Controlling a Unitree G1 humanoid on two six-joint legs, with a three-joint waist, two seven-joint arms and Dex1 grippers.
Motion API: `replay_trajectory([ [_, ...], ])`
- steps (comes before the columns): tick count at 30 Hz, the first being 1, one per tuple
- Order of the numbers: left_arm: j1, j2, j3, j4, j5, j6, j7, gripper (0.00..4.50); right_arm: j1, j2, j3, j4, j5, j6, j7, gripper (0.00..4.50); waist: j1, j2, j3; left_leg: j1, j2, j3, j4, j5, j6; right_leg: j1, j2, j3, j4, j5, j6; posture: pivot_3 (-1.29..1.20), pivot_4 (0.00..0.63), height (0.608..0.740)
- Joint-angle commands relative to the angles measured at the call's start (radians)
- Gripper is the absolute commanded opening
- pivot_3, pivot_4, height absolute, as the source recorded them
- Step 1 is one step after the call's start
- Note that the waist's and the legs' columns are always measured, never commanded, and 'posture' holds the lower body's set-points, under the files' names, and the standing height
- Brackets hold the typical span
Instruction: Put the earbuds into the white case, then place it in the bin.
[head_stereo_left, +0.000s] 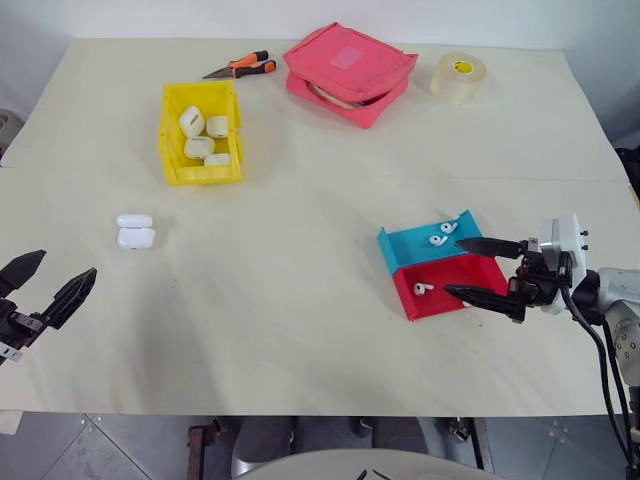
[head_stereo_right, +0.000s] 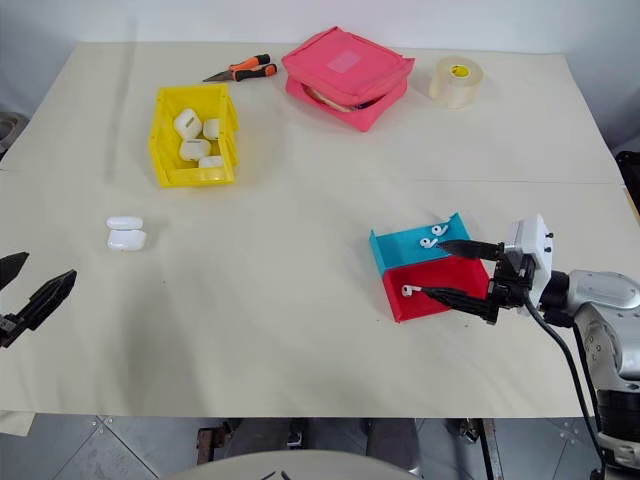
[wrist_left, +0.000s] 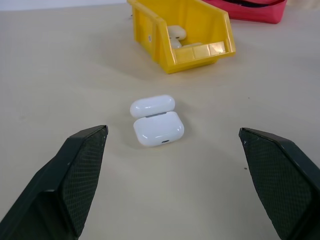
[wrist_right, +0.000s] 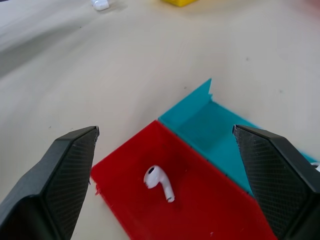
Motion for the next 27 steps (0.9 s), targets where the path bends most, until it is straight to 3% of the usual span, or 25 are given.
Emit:
replay_trajectory([
  [1, -0.011, 0.007, 0.02, -0.033, -0.013, -0.009, 0.016, 4.47, -0.022, -0.003, -0.02, -0.014, 0.015, -0.008, -0.003, 4.5, 0.001, 0.0, 0.0, 0.0, 0.0, 0.0, 0.0, 0.0, 0.0, 0.0, 0.0, 0.0, 0.0, 0.0, 0.0, 0.0, 0.15, 0.74],
  [8, -0.019, 0.015, 0.02, -0.108, -0.048, 0.122, 0.124, 4.47, -0.121, 0.026, 0.04, 0.012, 0.008, 0.0, 0.0, 4.5, -0.002, 0.0, 0.0, 0.0, 0.0, 0.0, 0.0, 0.0, 0.0, 0.0, 0.0, 0.0, 0.0, 0.0, 0.0, 0.0, 0.15, 0.74],
  [13, 0.093, 0.01, 0.082, -0.223, -0.045, 0.268, 0.221, 4.47, -0.212, 0.072, 0.083, 0.043, 0.016, -0.025, 0.049, 4.5, -0.004, 0.0, 0.0, 0.0, 0.0, 0.0, 0.0, 0.0, 0.0, 0.0, 0.0, 0.001, 0.0, 0.0, 0.0, 0.0, 0.15, 0.74],
  [20, 0.355, -0.084, 0.245, -0.339, -0.149, 0.335, 0.137, 4.47, -0.336, 0.089, 0.152, 0.192, -0.029, -0.071, 0.154, 4.5, -0.014, 0.0, 0.0, -0.001, 0.001, 0.0, 0.0, 0.0, -0.001, -0.001, 0.001, 0.001, 0.0, 0.0, 0.0, 0.0, 0.15, 0.74],
  [27, 0.522, -0.202, 0.327, -0.387, -0.168, 0.275, 0.084, 4.47, -0.46, 0.131, 0.202, 0.346, -0.064, -0.144, 0.258, 4.5, -0.009, 0.001, 0.001, -0.001, 0.002, 0.001, 0.001, -0.001, -0.001, -0.001, 0.002, 0.001, 0.0, 0.0, -0.001, 0.0, 0.15, 0.74],
])
